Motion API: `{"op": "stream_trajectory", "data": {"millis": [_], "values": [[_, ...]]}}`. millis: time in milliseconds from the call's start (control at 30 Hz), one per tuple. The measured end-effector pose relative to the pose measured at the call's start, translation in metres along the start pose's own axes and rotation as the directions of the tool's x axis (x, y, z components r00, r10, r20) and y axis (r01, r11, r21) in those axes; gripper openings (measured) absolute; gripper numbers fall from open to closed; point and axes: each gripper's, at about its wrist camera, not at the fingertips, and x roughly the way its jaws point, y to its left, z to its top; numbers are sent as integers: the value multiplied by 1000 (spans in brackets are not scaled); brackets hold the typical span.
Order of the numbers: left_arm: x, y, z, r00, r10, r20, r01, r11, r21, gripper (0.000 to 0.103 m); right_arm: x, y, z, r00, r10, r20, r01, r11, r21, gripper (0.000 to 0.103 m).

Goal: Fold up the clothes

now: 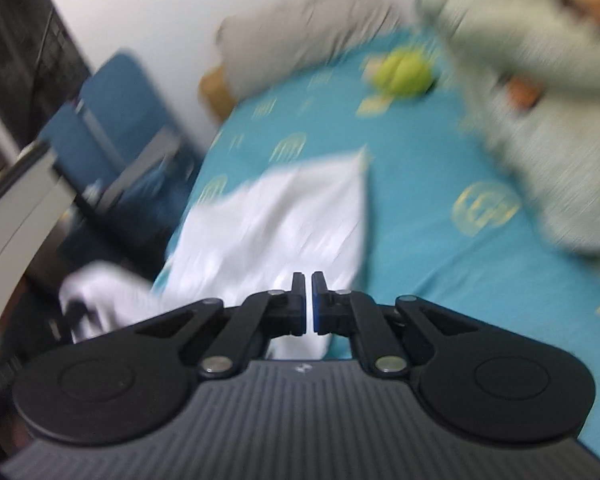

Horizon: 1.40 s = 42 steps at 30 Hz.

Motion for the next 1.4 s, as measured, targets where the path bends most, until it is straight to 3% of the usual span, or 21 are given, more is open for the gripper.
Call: {"op": "stream_trajectory", "data": {"millis": [67,133,333,400,433,467,500,600,700,767,967,1167,1267,1400], "values": [[2,-3,-4,999,5,-46,-6,1000,-18,10,-6,-5,7,999,-19,29,19,1000,-4,6],[1,-8,-6,996,16,-88,-20,999,-43,11,-2,-9,4,1000,0,-11,0,1000,14,8],[-17,-52,20,980,126,-154,-122,992,37,11,0,12,-15,992,66,-111,-73,996,-55,13],[-22,-65,33,977,140,-162,-131,989,62,11,-6,17,-17,989,91,-114,-100,992,-73,37],[-24,-68,39,976,143,-165,-134,989,63,11,-11,17,-18,986,126,-113,-133,989,-59,65],[-25,-70,45,975,146,-169,-137,988,64,10,-16,16,-19,980,165,-111,-170,985,-37,83],[-26,-71,50,974,148,-173,-141,989,53,10,-21,16,-20,973,203,-108,-206,979,-12,84],[-26,-72,61,972,148,-181,-151,989,-3,10,-24,26,-23,964,240,-115,-245,969,-30,83],[-21,-74,65,970,137,-199,-158,983,-94,10,-7,28,-28,978,160,-131,-168,984,-54,82],[-15,-77,68,968,105,-229,-137,982,-129,9,7,23,-31,974,144,-176,-147,989,-1,82],[-7,-82,68,966,56,-251,-93,986,-138,9,28,11,-33,963,94,-254,-73,993,90,82],[13,-74,38,944,-9,-331,-43,988,-148,9,41,2,-36,946,-28,-322,63,993,101,82],[22,-68,26,934,-36,-356,-25,986,-166,9,43,1,-35,946,-57,-318,92,991,96,82],[22,-59,24,939,-43,-341,-21,983,-181,9,44,7,-34,951,-79,-298,98,994,50,82]]}}
